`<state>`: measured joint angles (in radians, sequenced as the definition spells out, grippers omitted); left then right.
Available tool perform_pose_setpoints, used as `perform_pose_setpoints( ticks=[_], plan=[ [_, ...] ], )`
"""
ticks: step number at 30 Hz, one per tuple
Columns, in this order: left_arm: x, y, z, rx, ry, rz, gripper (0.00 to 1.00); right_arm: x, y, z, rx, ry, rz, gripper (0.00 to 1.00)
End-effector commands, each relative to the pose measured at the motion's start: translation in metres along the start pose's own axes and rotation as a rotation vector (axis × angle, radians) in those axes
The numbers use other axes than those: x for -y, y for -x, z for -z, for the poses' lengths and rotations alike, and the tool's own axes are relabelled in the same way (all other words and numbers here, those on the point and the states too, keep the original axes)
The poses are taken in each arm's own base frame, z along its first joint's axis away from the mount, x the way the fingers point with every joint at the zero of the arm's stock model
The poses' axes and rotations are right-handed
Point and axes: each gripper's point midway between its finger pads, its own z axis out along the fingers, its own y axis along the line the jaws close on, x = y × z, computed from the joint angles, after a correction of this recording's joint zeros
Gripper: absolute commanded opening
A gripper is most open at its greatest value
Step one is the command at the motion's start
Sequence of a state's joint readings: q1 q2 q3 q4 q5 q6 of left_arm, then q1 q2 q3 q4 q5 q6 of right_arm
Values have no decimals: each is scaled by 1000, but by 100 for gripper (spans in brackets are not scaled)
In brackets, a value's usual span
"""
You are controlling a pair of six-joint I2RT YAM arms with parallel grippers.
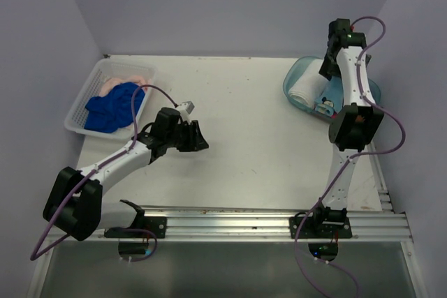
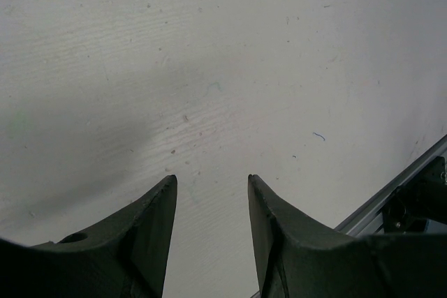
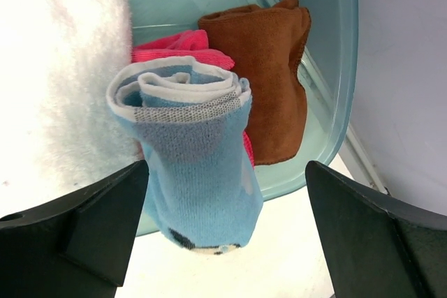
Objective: Roll the towels
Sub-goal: Place the rolled towel into the container
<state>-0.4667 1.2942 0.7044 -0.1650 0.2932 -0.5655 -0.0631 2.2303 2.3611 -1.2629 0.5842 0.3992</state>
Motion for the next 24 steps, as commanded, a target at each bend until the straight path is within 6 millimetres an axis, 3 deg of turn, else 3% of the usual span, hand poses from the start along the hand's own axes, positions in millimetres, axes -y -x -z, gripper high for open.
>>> perform_pose_setpoints(
  ticks=[1,6,7,8,9,10,12,13,24],
  plan=[
    [7,8,-1,33,-44,4,49,10,29,46,96,102,-74,99],
    [6,7,0,34,-43,5,49,15,35,67,153,163,-150,98],
    [7,7,1,36,-45,5,49,20,31,73,159,176,-158,93],
    [7,7,1,39,-46,6,49,19,36,77,184,204,-179,84],
    [6,5,1,38,-43,6,49,20,35,79,193,211,-182,62],
    [5,5,2,41,-43,8,49,21,29,76,185,209,-177,51],
    [4,1,1,36,-45,11,49,22,28,66,168,205,-188,32],
    [4,0,1,34,-46,11,49,21,27,62,152,210,-192,29],
    [2,-2,3,32,-36,9,49,-24,3,-8,-3,246,-183,29]
  ],
)
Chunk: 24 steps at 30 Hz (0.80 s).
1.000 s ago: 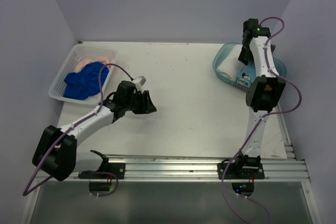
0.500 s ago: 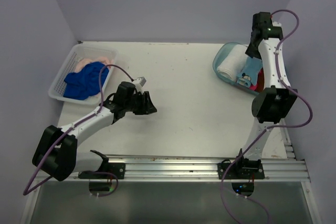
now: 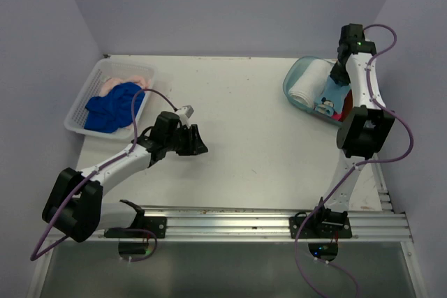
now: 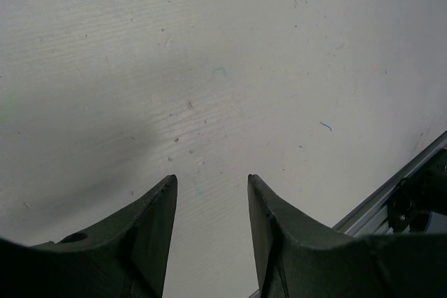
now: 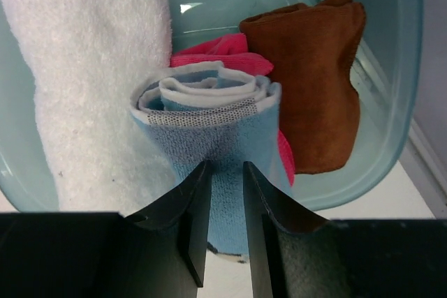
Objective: Roll the towels
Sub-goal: Place the rolled towel into the container
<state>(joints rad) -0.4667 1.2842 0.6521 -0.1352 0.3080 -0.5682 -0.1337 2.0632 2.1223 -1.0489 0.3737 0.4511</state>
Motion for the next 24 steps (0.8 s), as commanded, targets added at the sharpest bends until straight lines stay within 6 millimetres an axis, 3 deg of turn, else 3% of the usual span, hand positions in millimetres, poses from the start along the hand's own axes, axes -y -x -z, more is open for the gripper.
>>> perform_pose_setpoints(
  ticks=[1,5,11,20,23,24],
  plan=[
    [8,12,5,50,-30,4,49,-17,-9,-20,-30,33,-10,29],
    [7,11,6,49,-27,6,49,-17,-12,-25,-37,24,-19,29],
    [7,11,5,48,-26,3,49,-16,3,-6,-1,39,-36,30],
    [8,12,8,55,-27,0,48,7,44,63,163,54,-129,39],
    [7,13,11,60,-17,-4,48,16,50,89,210,76,-157,51],
    [8,15,12,67,-16,-9,49,21,49,102,227,90,-164,59]
  ],
)
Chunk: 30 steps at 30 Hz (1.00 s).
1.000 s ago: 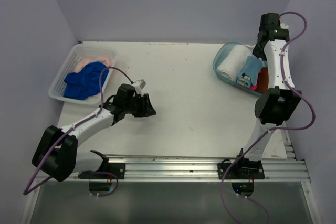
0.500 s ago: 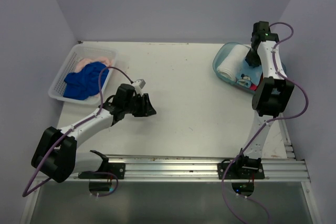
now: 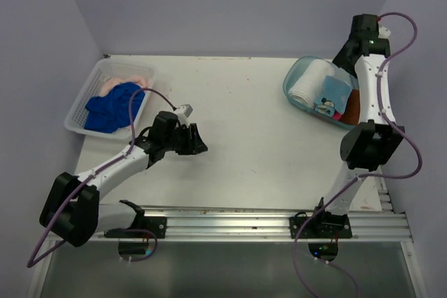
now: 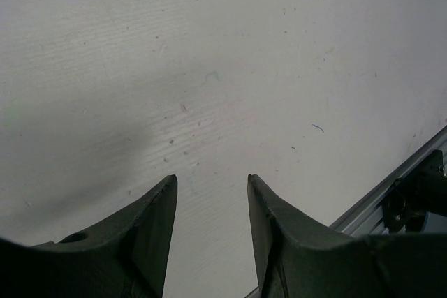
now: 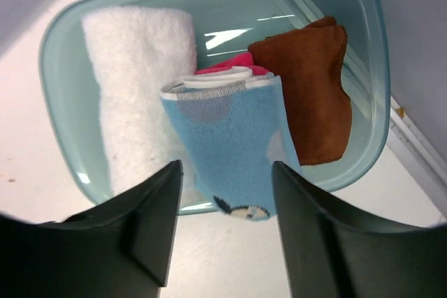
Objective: Roll the towels
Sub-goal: Place the rolled towel into the container
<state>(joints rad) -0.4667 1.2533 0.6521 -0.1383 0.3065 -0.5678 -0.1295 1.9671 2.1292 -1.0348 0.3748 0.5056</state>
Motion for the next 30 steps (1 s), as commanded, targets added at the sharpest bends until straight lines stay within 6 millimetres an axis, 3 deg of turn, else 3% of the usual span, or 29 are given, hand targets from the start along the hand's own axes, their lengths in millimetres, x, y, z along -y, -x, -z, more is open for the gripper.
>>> perform_pose_setpoints(
  ticks=[1,2,3,5,6,7,9,10,11,13,14,16,23,27,30],
  plan=[
    [4,12,8,48,-5,-1,49,14,35,65,152,60,-72,67],
    [6,14,9,50,-7,-6,49,13,33,70,156,87,-70,79],
    [8,17,12,59,-9,-13,49,15,25,70,144,94,-59,85],
    [12,22,15,66,-9,-24,49,18,26,95,182,155,-54,97],
    [14,26,18,75,-10,-35,49,23,14,92,159,148,-35,99],
    [14,28,19,76,-8,-40,49,31,14,111,190,166,-34,99],
    [18,35,24,95,-5,-52,50,33,7,119,214,197,-19,99],
    [19,38,25,101,-5,-59,50,39,-10,115,193,187,-2,99],
    [21,42,27,107,-1,-62,50,43,-7,134,252,220,2,99],
    [23,47,30,120,1,-70,50,51,-24,137,261,213,15,99],
    [24,51,32,129,3,-72,50,58,-24,153,297,234,2,98],
    [27,56,34,141,3,-71,50,66,-43,151,282,219,8,99],
    [37,76,50,200,18,-65,50,63,-105,177,313,201,110,98],
    [42,91,61,235,35,-81,51,59,-134,178,296,203,140,99],
    [46,100,67,254,43,-95,54,54,-165,165,243,215,174,98]
  ],
)
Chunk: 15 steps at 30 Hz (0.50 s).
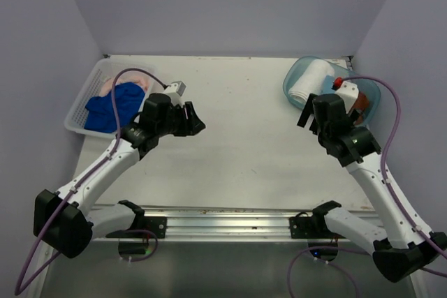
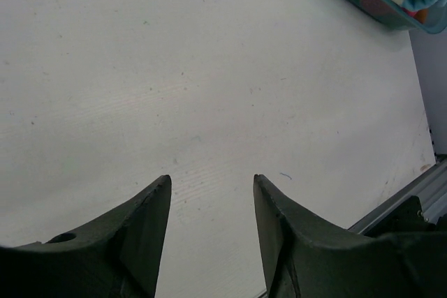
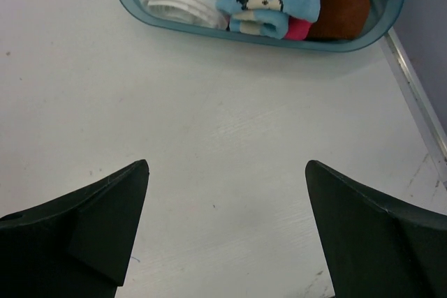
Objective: Roll the towels
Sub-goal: Place the rolled towel into the container
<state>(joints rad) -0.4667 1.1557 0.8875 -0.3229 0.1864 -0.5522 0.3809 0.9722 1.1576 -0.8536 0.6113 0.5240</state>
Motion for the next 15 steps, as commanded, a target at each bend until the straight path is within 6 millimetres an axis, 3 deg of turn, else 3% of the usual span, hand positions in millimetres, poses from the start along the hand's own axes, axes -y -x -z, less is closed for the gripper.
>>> perform_pose_setpoints(
  ticks=[1,5,10,15],
  plan=[
    [8,30,15,73,10,-48,55,1,-24,-5,-12,-51,-21,98],
    [9,50,24,109,50,-68,59,-17,-51,-3,-30,-39,63,98],
    [13,74,37,166,90,-90,64,-47,-57,13,52,-32,192,98],
    [12,84,44,187,117,-91,66,-58,-63,13,61,-15,210,99]
  ],
)
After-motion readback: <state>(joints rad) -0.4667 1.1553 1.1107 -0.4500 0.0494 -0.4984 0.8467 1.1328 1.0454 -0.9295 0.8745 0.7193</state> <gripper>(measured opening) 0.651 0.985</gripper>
